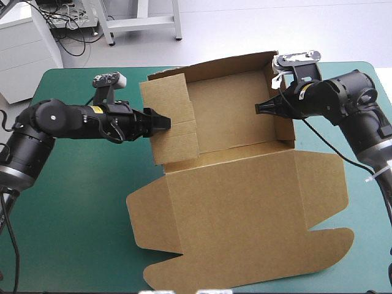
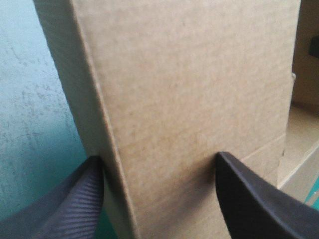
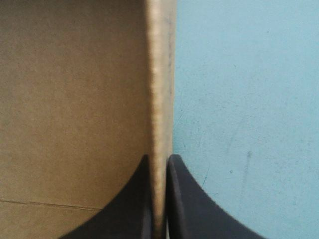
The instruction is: Fold the box
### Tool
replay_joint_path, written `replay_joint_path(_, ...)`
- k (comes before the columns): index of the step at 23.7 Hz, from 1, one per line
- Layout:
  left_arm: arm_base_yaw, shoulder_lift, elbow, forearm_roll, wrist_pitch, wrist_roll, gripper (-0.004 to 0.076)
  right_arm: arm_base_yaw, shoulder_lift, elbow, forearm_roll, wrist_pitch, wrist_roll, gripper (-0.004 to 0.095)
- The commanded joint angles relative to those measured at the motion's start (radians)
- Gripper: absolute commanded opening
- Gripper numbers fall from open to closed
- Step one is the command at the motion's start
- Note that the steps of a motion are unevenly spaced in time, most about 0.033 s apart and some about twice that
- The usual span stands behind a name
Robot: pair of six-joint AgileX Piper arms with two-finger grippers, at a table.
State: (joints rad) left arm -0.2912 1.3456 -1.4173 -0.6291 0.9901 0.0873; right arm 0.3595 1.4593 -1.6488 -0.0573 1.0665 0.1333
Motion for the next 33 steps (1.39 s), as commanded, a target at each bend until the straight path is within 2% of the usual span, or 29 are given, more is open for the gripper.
replay_joint_path(1, -0.099, -0.034, -0.032, 0.098, -0.092, -0.131, 0.0452, 0.002, -0.036, -0.031, 0.007, -0.068, 0.015, -0.0011)
replay_joint_path(7, -0.237, -0.027, -0.032, 0.487, -0.156, -0.410, 0.0452, 0.002, -0.036, -0.031, 0.010, -0.053, 0.015, -0.0009)
replay_joint_path(10, -0.250, 0.000, -0.032, 0.529, -0.166, -0.454, 0.0452, 0.024, -0.036, -0.031, 0.003, -0.048, 0.015, -0.0008)
replay_joint_path(15, -0.250, 0.023, -0.032, 0.524, -0.239, -0.503, 0.0442, 0.082, -0.036, -0.031, -0.095, -0.046, 0.072, -0.0008)
replay_joint_path(17, -0.250, 0.023, -0.032, 0.526, -0.242, -0.506, 0.0376, 0.082, -0.036, -0.031, -0.098, -0.046, 0.072, -0.0008)
replay_joint_path(18, -0.250, 0.023, -0.032, 0.529, -0.246, -0.506, 0.0302, 0.082, -0.036, -0.031, -0.103, -0.046, 0.072, -0.0008)
replay_joint_path(19, -0.250, 0.023, -0.032, 0.531, -0.264, -0.510, 0.0217, 0.082, -0.036, -0.031, -0.105, -0.046, 0.072, -0.0008)
replay_joint_path(20, -0.250, 0.017, -0.032, 0.531, -0.293, -0.514, 0.0073, 0.082, -0.036, -0.031, -0.107, -0.044, 0.072, -0.0008)
replay_joint_path(21, -0.250, 0.008, -0.032, 0.531, -0.318, -0.514, -0.0030, 0.082, -0.036, -0.031, -0.109, -0.042, 0.072, -0.0008)
replay_joint_path(24, -0.250, -0.004, -0.032, 0.531, -0.326, -0.519, -0.0027, 0.082, -0.036, -0.031, -0.113, -0.025, 0.072, -0.0008)
replay_joint_path(29, -0.250, -0.002, -0.034, 0.576, -0.272, -0.519, -0.0032, 0.082, -0.036, -0.031, -0.117, -0.001, 0.107, -0.0008)
replay_joint_path(33, -0.250, 0.010, -0.062, 0.682, -0.246, -0.562, -0.0032, 0.082, -0.034, -0.031, -0.085, 0.074, 0.100, -0.0008)
